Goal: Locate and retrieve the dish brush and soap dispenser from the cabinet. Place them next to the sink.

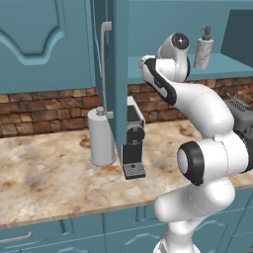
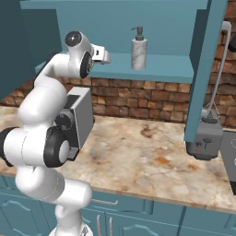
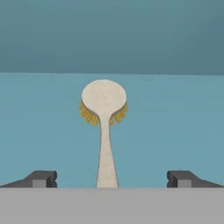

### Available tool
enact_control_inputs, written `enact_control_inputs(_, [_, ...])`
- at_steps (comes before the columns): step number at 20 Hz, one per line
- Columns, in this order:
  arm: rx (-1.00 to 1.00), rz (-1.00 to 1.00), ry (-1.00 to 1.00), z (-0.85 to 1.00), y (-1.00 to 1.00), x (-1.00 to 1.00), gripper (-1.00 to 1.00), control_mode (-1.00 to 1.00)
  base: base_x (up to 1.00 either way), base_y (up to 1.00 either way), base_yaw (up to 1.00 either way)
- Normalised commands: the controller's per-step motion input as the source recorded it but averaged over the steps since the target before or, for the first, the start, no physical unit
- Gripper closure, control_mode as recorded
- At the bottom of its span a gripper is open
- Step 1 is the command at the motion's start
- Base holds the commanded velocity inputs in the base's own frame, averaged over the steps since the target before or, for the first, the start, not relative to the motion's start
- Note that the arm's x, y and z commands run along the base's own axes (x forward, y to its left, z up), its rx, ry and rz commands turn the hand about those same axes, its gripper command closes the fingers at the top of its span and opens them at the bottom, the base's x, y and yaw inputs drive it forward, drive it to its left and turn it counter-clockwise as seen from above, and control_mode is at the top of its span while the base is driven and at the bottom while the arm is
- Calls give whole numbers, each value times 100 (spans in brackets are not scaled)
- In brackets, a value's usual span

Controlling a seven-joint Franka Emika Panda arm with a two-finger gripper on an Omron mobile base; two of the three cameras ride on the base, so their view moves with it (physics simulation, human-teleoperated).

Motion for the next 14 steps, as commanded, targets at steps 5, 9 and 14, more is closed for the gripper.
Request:
enact_control_inputs(5, [0, 0, 3, -13, 1, 18, -100, -100, 0, 0, 0])
enact_control_inputs(9, [0, 0, 0, -2, 1, 0, -100, -100, 0, 0, 0])
enact_control_inputs(14, [0, 0, 0, 0, 0, 0, -100, -100, 0, 0, 0])
